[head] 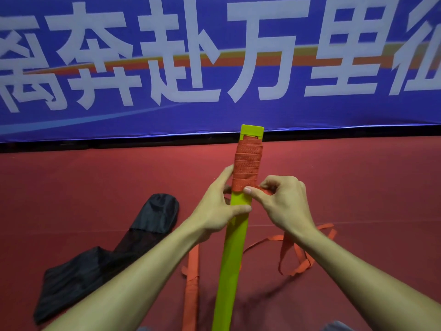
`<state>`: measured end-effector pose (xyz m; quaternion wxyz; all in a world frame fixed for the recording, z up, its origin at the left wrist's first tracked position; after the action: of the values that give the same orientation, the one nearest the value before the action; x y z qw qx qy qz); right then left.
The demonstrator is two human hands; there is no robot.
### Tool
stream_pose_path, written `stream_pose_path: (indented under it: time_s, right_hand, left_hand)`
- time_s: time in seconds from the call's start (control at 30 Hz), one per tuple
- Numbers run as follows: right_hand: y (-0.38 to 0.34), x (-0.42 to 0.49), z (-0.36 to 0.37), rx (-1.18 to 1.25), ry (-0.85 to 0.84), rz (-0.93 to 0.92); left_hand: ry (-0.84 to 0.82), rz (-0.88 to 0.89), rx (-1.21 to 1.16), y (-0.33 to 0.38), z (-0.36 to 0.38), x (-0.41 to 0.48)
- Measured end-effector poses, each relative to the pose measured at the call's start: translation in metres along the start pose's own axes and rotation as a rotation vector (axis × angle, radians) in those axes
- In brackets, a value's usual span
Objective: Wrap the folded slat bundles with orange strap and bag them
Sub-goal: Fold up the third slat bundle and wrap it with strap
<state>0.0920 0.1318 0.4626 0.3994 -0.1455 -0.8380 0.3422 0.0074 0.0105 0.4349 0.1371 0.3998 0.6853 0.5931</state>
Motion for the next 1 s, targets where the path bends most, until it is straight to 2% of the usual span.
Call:
stream_pose_path:
  time_s: [0.13, 0.23, 0.43, 0.6, 0.73, 0.9, 1.0]
  right_hand:
    - [0.006, 0.001, -0.011, 0.038, 0.025, 0.024]
    - [0.005, 0.001, -0.013, 0.052, 0.033, 0.024]
    - [0.017, 0.002, -0.016, 0.023, 0.042, 0.107]
    - [0.010, 0.003, -0.016, 0.048, 0.017, 0.078]
    - [-0.005, 0.001, -0.009, 0.131, -0.015, 0.003]
    - [-0.016, -0.003, -0.006, 0.045, 0.029, -0.041]
    - [-0.016, -0.002, -0.009, 0.032, 0.055, -0.047]
  left_hand:
    - [-0.253, -0.077, -0.092, -0.010, 0.013, -0.006]
    - [-0.338, -0.050, -0.127, -0.007, 0.014, -0.010]
    - [-0.285, -0.014, -0.106, 0.001, 0.015, -0.010]
    - [-0.130, -0.020, -0.045, 0.001, 0.006, -0.004]
    - [-0.087, 0.001, 0.031, 0.001, 0.006, -0.001]
    - [0.031, -0.007, 0.200, -0.001, 0.000, -0.002]
    - [0.090, -0.024, 0.212, -0.005, -0.005, 0.000]
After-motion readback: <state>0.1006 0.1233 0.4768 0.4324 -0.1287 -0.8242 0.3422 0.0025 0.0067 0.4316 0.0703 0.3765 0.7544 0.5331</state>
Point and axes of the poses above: each hand's wrist, its own x-axis towards the middle knuckle, its own z-axis out of the palm, y = z × x, the point moved 9 cm from there along x, towards the middle knuckle
